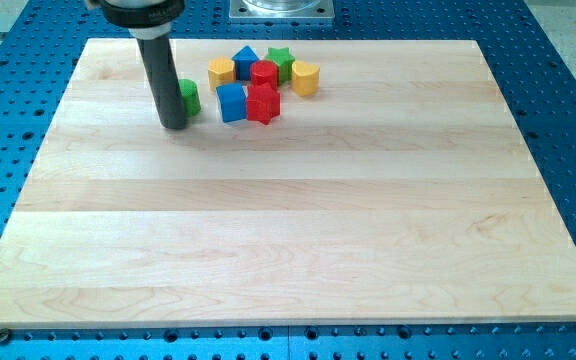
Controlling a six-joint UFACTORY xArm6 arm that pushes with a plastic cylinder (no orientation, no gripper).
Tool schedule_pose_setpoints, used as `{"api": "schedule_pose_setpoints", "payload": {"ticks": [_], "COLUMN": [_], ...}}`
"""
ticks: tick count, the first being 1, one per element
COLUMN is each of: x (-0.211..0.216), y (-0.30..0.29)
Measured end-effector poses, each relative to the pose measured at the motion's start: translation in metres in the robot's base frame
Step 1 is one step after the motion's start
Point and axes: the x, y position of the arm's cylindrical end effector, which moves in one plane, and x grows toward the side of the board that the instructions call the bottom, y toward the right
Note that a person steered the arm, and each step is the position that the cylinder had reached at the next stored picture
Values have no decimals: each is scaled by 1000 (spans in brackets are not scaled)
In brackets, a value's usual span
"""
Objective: Push the green circle into the group of blocks
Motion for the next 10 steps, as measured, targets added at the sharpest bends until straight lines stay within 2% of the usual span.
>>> {"api": "schedule_pose_setpoints", "payload": {"ticks": [1, 2, 6, 7, 8, 10], "x": [-5, -31, -13, -13, -29, -34], "y": [-35, -37, 28, 34, -3, 20]}}
